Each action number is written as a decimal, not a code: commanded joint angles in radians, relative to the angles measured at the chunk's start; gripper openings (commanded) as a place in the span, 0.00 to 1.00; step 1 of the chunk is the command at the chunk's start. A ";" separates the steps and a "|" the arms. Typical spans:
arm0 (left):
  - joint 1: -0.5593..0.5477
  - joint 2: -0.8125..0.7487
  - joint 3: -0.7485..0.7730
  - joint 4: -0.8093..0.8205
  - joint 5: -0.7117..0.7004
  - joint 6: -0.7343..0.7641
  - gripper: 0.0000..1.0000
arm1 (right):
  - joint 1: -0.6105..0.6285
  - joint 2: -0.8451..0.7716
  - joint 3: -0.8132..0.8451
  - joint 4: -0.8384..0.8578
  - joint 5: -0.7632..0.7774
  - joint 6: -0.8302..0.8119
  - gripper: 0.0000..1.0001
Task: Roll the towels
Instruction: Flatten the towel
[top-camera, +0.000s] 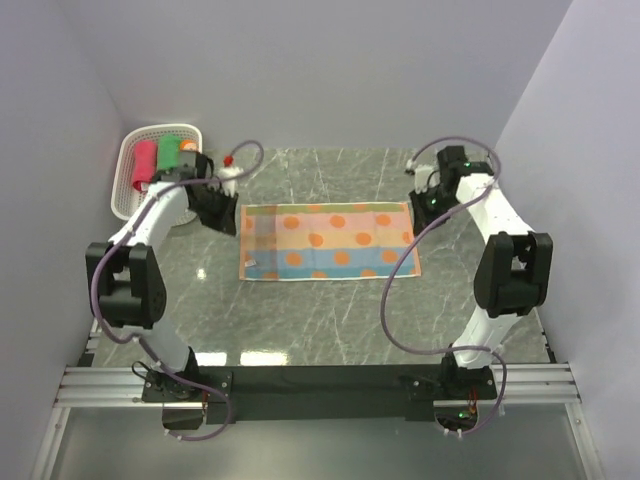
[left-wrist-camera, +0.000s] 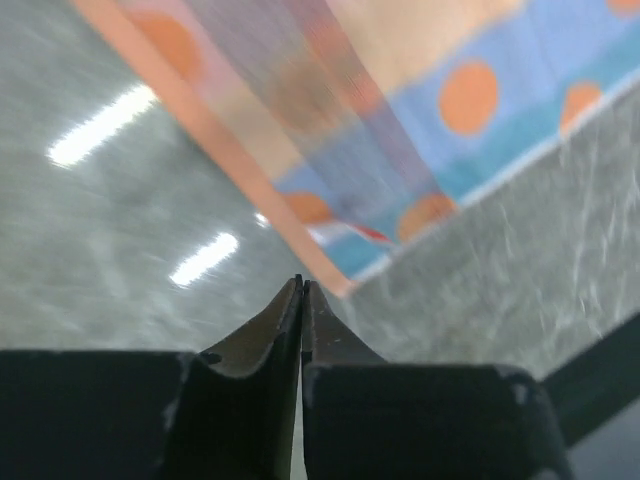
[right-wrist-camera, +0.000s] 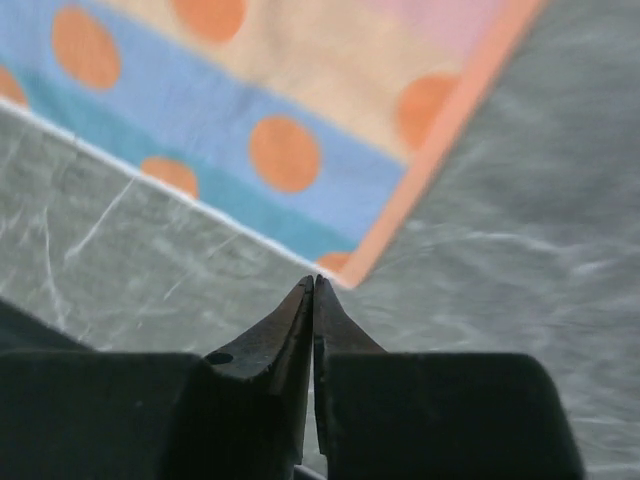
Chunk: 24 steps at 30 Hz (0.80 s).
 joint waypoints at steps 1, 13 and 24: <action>-0.052 -0.035 -0.148 0.020 -0.015 0.018 0.08 | 0.056 -0.026 -0.120 -0.014 -0.018 0.029 0.07; -0.150 0.040 -0.239 0.134 -0.061 -0.094 0.01 | 0.076 0.062 -0.193 0.103 0.046 0.137 0.00; -0.161 0.072 -0.258 0.136 -0.099 -0.103 0.01 | 0.079 0.067 -0.260 0.143 0.114 0.169 0.00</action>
